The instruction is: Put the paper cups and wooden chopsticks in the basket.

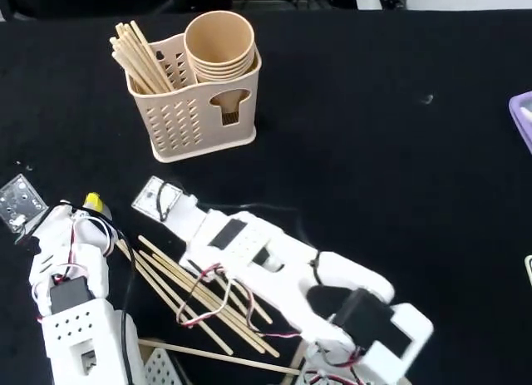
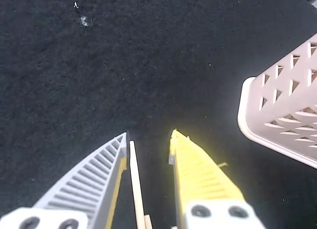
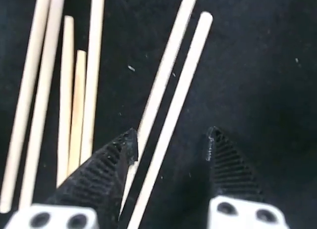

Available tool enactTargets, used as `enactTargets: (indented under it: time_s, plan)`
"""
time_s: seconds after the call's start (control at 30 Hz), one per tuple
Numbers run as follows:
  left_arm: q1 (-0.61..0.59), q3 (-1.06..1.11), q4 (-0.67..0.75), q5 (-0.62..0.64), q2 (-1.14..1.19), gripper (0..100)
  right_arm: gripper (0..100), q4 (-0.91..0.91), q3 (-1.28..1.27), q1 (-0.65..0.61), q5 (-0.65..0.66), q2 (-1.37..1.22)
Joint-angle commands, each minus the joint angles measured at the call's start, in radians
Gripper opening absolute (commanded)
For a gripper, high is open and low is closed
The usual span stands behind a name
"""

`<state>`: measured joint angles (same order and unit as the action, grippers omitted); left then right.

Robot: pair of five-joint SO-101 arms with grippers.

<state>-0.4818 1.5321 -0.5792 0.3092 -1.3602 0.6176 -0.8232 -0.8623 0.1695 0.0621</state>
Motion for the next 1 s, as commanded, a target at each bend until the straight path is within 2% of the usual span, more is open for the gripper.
enactTargets:
  time_s: [0.0, 0.27, 0.47, 0.6, 0.67, 0.77, 0.83, 0.97]
  plan:
    - [-0.010, -0.007, 0.014, -0.011, 0.000, 15, 22.0, -0.006, 0.050, -0.006, -0.011, 0.007]
    - [-0.010, -0.007, 0.014, -0.011, 0.000, 15, 21.9, 0.021, 0.044, -0.051, -0.012, 0.088]
    - [-0.010, -0.007, 0.014, -0.011, 0.000, 15, 21.9, -0.051, 0.048, -0.015, -0.014, -0.033]
    - [-0.010, -0.007, 0.014, -0.011, 0.000, 15, 21.4, 0.046, 0.147, -0.002, -0.041, -0.105]
    - [-0.010, -0.007, 0.014, -0.011, 0.000, 15, 15.8, 0.121, 0.193, -0.002, -0.038, -0.130]
    - [-0.012, -0.001, 0.014, -0.011, -0.005, 15, 0.5, 0.219, 0.231, 0.000, -0.038, -0.170]
    - [-0.012, -0.001, 0.017, -0.011, -0.005, 15, 2.8, 0.267, 0.237, 0.006, -0.037, -0.183]
    - [-0.010, 0.001, 0.015, -0.011, -0.005, 15, 1.0, 0.318, 0.243, 0.071, -0.025, -0.136]
